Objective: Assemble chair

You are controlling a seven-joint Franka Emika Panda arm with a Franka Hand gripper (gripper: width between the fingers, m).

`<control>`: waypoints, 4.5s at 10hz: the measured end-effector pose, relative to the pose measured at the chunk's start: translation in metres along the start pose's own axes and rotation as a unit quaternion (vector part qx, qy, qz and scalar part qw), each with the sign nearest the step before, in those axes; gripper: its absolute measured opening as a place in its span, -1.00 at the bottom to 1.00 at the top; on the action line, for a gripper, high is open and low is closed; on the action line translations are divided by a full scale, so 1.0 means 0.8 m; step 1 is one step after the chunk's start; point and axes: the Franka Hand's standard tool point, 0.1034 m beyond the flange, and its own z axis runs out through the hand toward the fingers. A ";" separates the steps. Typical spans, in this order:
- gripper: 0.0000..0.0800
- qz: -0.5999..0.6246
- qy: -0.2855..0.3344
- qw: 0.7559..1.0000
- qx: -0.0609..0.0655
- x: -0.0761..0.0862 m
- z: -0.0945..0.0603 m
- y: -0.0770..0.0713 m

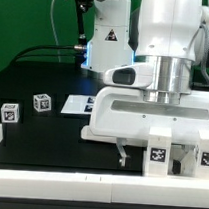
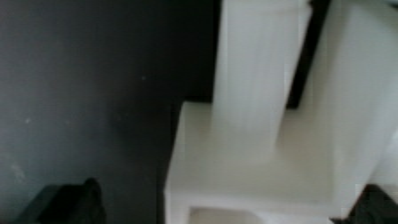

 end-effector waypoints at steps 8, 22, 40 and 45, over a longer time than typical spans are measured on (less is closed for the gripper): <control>-0.71 0.004 -0.004 1.000 -0.004 -0.002 0.002 0.009; -0.92 -0.009 -0.383 0.922 0.062 -0.008 -0.102 0.046; -0.92 0.002 -0.566 0.824 0.027 -0.043 -0.093 0.034; -0.92 0.056 -0.581 0.812 -0.009 -0.058 -0.072 0.039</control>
Offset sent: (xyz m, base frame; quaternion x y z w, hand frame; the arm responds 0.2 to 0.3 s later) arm 0.0000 0.0000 0.0000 0.0000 0.0000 0.0000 1.0000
